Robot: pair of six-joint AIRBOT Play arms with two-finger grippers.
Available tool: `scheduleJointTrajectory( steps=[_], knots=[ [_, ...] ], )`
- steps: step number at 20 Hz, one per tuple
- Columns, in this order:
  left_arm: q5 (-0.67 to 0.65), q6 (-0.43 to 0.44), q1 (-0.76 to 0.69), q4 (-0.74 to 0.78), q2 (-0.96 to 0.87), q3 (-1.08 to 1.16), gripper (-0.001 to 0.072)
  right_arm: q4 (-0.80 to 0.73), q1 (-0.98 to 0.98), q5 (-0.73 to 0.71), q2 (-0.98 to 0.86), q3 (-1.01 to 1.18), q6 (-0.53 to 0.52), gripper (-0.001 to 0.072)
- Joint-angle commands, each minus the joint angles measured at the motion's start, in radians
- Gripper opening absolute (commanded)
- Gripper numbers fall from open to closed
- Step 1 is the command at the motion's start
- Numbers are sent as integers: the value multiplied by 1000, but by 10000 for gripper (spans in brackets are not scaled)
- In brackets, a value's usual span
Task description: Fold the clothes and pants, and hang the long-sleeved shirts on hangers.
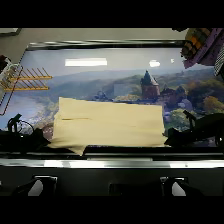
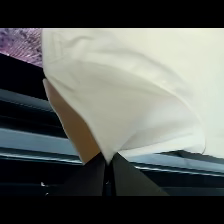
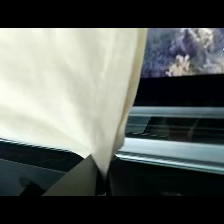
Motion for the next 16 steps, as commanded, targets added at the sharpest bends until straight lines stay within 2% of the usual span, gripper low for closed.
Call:
scheduleJointTrajectory(
  steps=[1, 4, 9, 16],
  knots=[
    [-38, -9, 17, -3, 66, 34, 16, -10, 1, -9, 120, 2, 29, 25],
    [69, 14, -43, -32, -65, 124, 16, 92, 10, 174, 87, 6, -43, 25],
    [178, 62, -198, -26, -447, 406, 16, 67, 119, 417, -104, 85, -77, 25],
    [122, 53, -247, -24, -865, 870, 16, 56, 135, 499, -343, 234, -64, 26]
  ],
)
